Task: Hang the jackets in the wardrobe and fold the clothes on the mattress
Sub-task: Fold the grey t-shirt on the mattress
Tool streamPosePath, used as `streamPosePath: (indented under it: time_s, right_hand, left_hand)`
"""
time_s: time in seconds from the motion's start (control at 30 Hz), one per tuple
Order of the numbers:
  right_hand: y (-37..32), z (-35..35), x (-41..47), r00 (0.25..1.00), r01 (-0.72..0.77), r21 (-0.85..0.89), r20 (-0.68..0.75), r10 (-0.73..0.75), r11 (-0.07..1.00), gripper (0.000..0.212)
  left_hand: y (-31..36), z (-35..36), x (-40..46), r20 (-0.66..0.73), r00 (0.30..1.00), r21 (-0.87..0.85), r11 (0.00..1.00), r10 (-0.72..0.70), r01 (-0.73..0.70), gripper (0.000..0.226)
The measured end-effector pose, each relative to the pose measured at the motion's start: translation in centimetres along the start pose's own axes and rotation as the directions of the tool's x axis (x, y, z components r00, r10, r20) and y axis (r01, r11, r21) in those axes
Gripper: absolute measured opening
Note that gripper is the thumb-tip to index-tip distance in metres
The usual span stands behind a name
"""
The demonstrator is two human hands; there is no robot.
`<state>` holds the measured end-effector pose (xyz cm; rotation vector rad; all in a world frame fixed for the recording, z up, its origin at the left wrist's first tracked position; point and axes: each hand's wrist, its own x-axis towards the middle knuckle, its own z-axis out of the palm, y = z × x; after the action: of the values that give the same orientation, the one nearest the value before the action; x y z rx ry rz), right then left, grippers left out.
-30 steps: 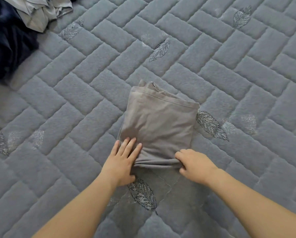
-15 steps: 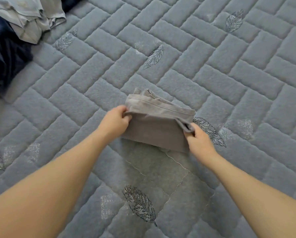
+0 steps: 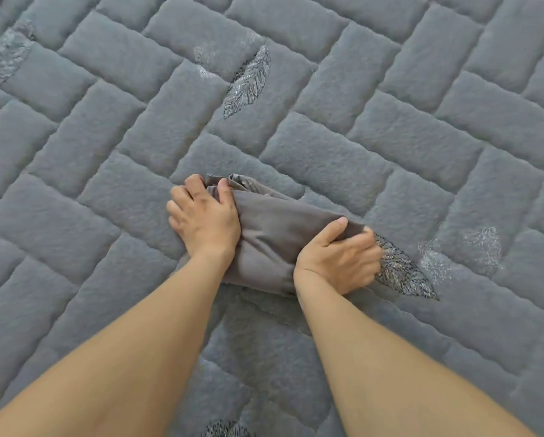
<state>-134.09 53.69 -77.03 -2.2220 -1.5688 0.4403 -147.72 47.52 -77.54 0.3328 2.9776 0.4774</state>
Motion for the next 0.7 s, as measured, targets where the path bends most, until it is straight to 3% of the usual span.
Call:
streamPosePath:
  time_s: [0.23, 0.7]
  right_hand:
    - [-0.1, 0.8, 0.1, 0.999, -0.045, -0.135, 0.003, 0.046, 0.990, 0.044]
    - [-0.7, 0.8, 0.2, 0.997, -0.067, -0.076, -0.036, 0.065, 0.995, 0.050]
  left_hand:
    - [0.6, 0.2, -0.2, 0.045, 0.999, 0.014, 1.000, -0.018, 0.018, 0.046]
    - [0.0, 0.7, 0.8, -0.047, 0.996, -0.013, 0.997, 0.076, -0.076, 0.048]
